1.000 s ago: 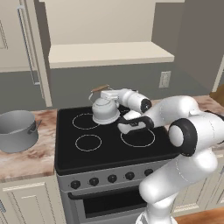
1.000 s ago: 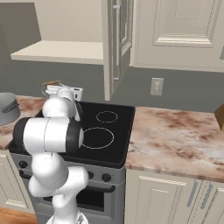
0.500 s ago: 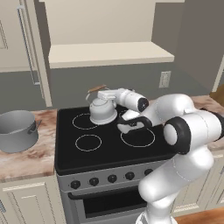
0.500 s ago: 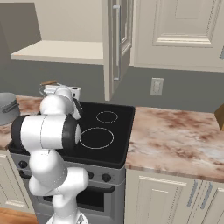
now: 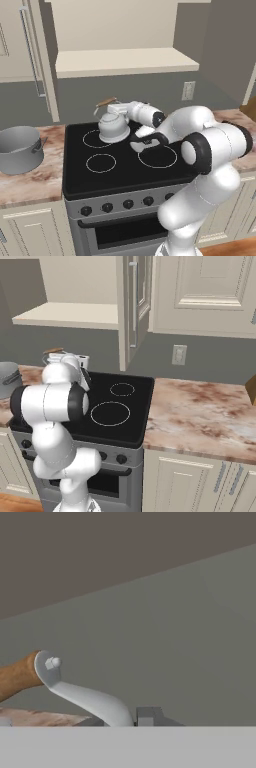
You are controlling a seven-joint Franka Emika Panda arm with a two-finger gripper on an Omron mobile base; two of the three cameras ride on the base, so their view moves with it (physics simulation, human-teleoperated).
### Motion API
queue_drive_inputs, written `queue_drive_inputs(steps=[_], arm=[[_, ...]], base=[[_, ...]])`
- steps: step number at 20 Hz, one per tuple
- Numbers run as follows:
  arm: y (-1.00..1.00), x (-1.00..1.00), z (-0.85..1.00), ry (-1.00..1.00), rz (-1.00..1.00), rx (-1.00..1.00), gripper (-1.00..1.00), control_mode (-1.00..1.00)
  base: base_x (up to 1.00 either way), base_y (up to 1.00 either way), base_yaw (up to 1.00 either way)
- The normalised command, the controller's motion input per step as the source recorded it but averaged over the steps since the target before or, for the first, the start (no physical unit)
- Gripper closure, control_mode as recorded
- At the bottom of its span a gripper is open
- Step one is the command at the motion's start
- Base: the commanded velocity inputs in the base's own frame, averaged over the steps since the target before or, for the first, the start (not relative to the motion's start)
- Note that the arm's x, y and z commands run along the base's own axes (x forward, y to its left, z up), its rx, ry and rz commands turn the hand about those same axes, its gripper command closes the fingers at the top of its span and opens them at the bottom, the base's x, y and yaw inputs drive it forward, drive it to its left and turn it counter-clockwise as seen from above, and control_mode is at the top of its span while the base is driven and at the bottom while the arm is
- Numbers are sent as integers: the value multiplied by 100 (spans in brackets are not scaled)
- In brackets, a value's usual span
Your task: Pick the kettle from the cabinet and place it on a stove burner. Then pick the pot from the counter and place it on another stove burner. Finally, turn both burners on.
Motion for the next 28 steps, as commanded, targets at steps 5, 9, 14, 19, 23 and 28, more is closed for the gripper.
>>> queue_drive_inputs(steps=[5, 9, 14, 19, 23, 28], arm=[[10, 15, -8, 0, 0, 3, 100, -100], [1, 17, -7, 0, 0, 4, 100, -100], [0, 14, -3, 0, 0, 3, 100, -100], [0, 14, -2, 0, 0, 2, 100, -100], [0, 16, -4, 0, 0, 1, 100, -100], [0, 17, -6, 0, 0, 1, 100, -100]], base=[[0, 0, 0], [0, 0, 0], [0, 0, 0], [0, 0, 0], [0, 0, 0], [0, 0, 0]])
